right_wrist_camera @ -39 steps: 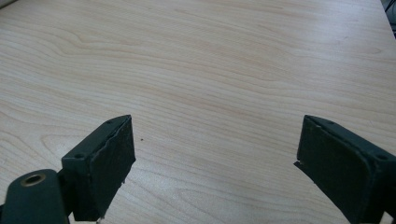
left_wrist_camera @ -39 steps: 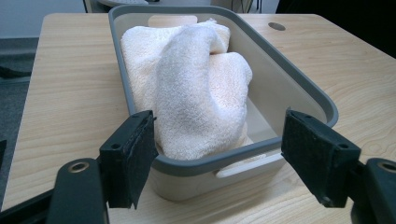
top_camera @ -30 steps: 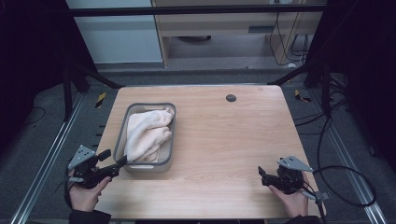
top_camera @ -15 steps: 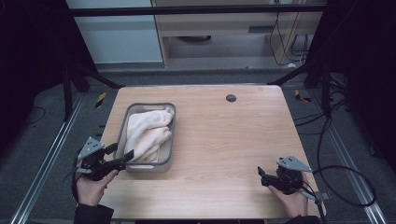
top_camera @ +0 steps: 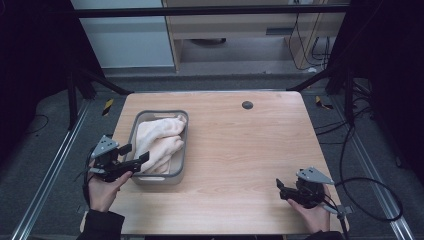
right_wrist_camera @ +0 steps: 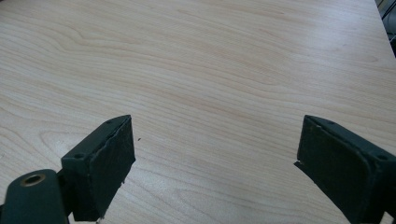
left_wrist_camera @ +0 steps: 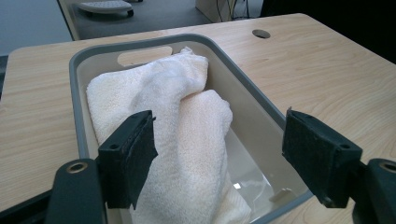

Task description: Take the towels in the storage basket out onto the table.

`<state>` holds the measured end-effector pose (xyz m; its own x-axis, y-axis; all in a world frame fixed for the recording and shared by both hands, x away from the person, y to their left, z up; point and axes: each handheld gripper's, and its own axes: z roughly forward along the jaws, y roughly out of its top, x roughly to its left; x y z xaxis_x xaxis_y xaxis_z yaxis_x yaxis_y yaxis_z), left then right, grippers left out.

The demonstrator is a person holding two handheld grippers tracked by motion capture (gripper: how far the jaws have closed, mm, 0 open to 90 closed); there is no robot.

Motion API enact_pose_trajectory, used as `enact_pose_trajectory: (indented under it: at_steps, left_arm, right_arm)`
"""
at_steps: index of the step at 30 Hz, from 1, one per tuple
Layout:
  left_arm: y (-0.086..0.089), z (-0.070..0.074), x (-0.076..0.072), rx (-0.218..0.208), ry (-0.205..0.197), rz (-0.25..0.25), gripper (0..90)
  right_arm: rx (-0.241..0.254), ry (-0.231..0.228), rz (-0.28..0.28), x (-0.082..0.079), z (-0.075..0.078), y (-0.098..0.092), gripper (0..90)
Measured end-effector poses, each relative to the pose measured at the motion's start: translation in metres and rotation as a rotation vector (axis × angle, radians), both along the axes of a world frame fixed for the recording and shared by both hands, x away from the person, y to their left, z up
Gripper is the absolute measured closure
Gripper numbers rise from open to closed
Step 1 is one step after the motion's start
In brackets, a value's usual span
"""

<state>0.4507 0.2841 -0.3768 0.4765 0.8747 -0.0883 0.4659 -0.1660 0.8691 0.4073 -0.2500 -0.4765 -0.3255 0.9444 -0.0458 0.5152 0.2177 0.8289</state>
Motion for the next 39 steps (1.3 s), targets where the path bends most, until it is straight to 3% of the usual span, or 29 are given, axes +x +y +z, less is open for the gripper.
enact_pose_trajectory:
  at_steps: [20,25,39]
  left_arm:
    - [-0.003,0.002,0.038,0.077,0.081,0.011,25.1]
    - [-0.011,-0.002,0.049,0.119,0.113,-0.009,25.2]
    - [-0.02,-0.009,0.067,0.172,0.173,-0.02,27.3]
  right_arm:
    - [-0.008,0.009,-0.003,0.002,-0.001,-0.001,10.6]
    - [-0.01,0.012,-0.003,0.003,-0.001,-0.002,10.6]
    - [-0.016,0.026,0.002,0.004,-0.002,-0.002,10.3]
